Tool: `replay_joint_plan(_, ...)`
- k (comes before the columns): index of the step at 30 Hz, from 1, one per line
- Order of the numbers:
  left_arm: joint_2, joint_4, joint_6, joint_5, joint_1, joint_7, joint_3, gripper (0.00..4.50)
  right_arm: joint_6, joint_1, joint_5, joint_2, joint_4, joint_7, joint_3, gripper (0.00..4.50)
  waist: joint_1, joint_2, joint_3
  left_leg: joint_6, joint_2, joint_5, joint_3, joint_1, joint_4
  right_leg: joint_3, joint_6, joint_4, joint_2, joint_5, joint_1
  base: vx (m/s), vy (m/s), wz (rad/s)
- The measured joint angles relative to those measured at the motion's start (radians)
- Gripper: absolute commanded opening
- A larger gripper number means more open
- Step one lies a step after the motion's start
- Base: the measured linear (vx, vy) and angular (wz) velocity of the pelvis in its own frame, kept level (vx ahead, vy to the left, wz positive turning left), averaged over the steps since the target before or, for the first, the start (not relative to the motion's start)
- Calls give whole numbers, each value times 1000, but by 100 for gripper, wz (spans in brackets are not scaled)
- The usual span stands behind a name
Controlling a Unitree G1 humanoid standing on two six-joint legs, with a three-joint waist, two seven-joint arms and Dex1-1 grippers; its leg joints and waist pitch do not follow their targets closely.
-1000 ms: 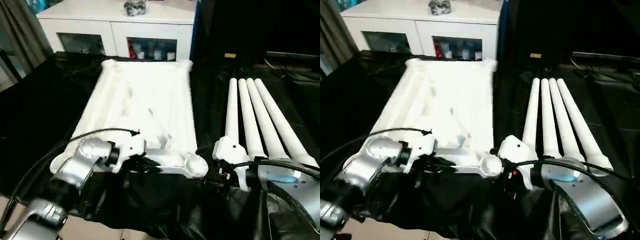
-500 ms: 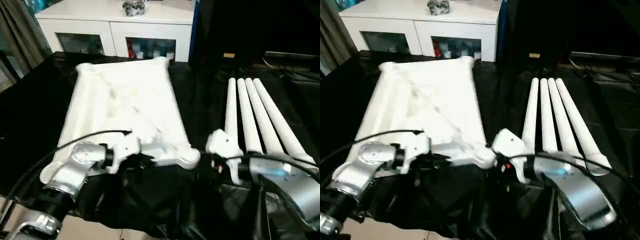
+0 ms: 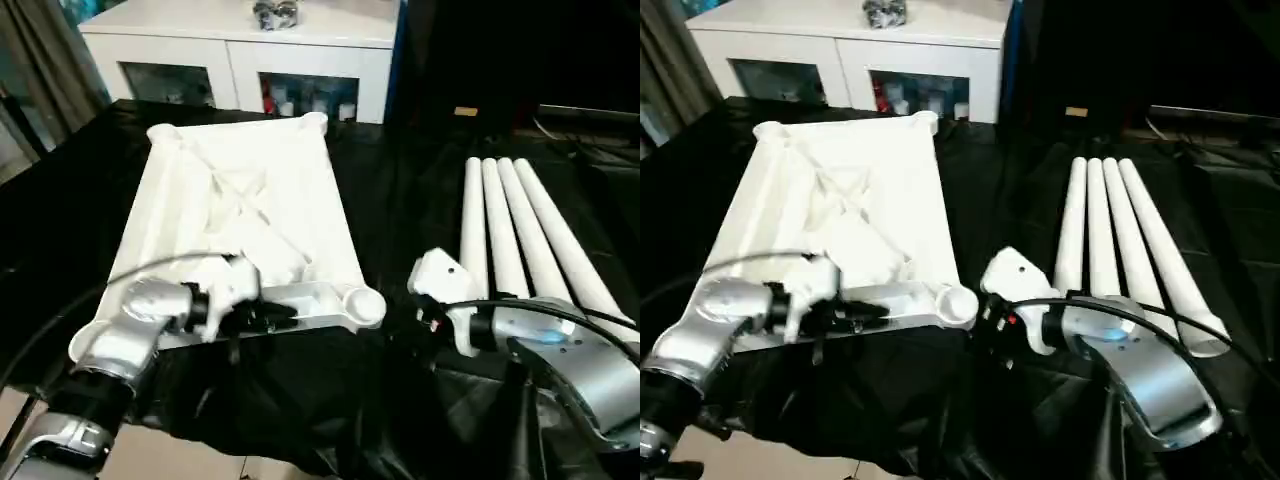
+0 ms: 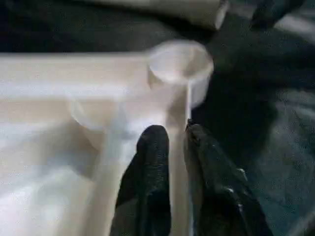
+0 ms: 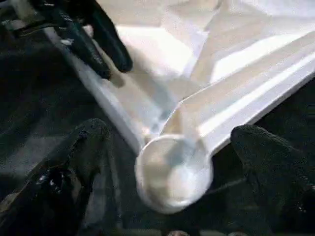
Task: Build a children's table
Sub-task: Move table base, then pick table leg
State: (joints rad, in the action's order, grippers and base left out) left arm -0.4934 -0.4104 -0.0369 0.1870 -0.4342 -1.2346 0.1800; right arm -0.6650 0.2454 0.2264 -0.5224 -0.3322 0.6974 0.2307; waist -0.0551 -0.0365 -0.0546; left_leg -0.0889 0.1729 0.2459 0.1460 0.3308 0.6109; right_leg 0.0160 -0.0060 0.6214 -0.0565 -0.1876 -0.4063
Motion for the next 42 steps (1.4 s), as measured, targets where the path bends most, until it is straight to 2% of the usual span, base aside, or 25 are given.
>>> replay_joint_plan(3,-8,93,58,37,-11,25,-35,92,-129,81,-1,45,5,-95,-59,450,0,0,0,-3,0,-2,0,0,0,0,0,1,0,0,0,0,0,0)
replay_joint_plan(6,-13,174,130,42,-12,68,-43,92,-240,158,2,137,73,-205,-138,450,1,0,0,-5,0,-3,0,-1,0,0,0,2,0,0,0,0,0,0)
replay_joint_plan(8,-11,198,146,21,-12,93,-38,92,-272,194,-17,194,136,-295,-177,450,1,0,0,-9,0,-5,0,0,0,1,0,2,0,0,-1,0,0,0)
replay_joint_plan(11,2,211,151,-6,-10,125,-23,92,-290,207,-59,233,210,-401,-217,450,-2,0,0,-10,0,-5,1,1,-1,1,0,2,0,0,-1,0,0,0)
replay_joint_plan(12,11,215,160,-7,-10,129,-22,111,-290,211,-77,246,238,-439,-225,450,-3,0,0,-10,0,-6,2,1,-1,1,0,1,0,0,-1,0,0,0)
replay_joint_plan(16,18,262,210,12,-7,120,-3,124,-309,220,-107,265,270,-504,-239,450,-3,0,0,-10,0,-6,2,2,-2,1,0,1,0,0,-2,0,0,0)
replay_joint_plan(22,21,371,309,76,-6,100,17,184,-362,232,-141,293,298,-594,-286,450,-1,0,0,-11,0,-6,3,1,-2,0,0,2,0,0,-3,0,0,0)
replay_joint_plan(31,15,440,404,89,5,93,44,248,-460,263,-180,286,343,-673,-324,450,-1,0,0,-12,0,-7,3,1,-2,0,0,3,0,0,-3,0,0,0)
replay_joint_plan(34,12,452,416,93,6,96,47,286,-481,262,-182,286,358,-675,-325,450,0,-1,-1,-12,0,-7,3,1,-2,0,0,3,0,0,-3,0,0,0)
replay_joint_plan(42,10,480,445,93,20,104,56,346,-529,260,-157,305,375,-663,-346,450,0,-1,-1,-12,0,-7,3,1,-2,0,0,4,0,0,-3,0,0,0)
